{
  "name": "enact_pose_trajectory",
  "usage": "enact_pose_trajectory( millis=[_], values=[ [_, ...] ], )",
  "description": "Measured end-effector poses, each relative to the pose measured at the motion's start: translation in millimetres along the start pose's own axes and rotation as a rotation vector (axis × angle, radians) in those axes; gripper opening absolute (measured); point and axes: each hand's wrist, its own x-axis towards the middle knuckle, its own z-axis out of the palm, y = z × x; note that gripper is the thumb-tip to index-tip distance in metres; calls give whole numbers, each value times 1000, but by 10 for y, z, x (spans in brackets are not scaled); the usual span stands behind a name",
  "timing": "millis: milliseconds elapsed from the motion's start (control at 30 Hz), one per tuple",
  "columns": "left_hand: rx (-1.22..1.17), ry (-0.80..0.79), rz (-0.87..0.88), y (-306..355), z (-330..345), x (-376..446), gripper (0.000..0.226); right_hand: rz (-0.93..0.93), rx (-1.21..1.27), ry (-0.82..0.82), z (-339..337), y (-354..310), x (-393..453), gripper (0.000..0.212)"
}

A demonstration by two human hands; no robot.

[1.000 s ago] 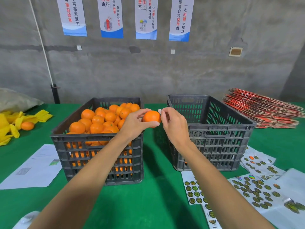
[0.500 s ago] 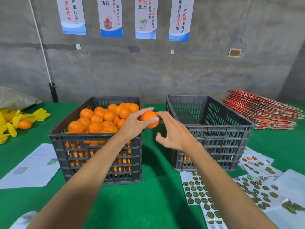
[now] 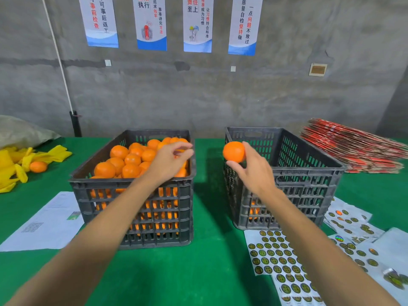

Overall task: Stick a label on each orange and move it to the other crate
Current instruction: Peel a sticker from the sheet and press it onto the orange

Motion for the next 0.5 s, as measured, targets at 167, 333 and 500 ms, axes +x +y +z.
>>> enact_pose_trajectory(
  millis=[167,333,500],
  values=[
    [689,26,-406,-439,-691,80,51,277,-72,67,-137,549,49,75],
    [625,-18,-653,-745,-1169,83,53,445,-73,-6,-172,771,121,77],
    [646,-371,-702,-658,-1086,12,90,428,-188,-79,-200,733,165,69]
  ],
)
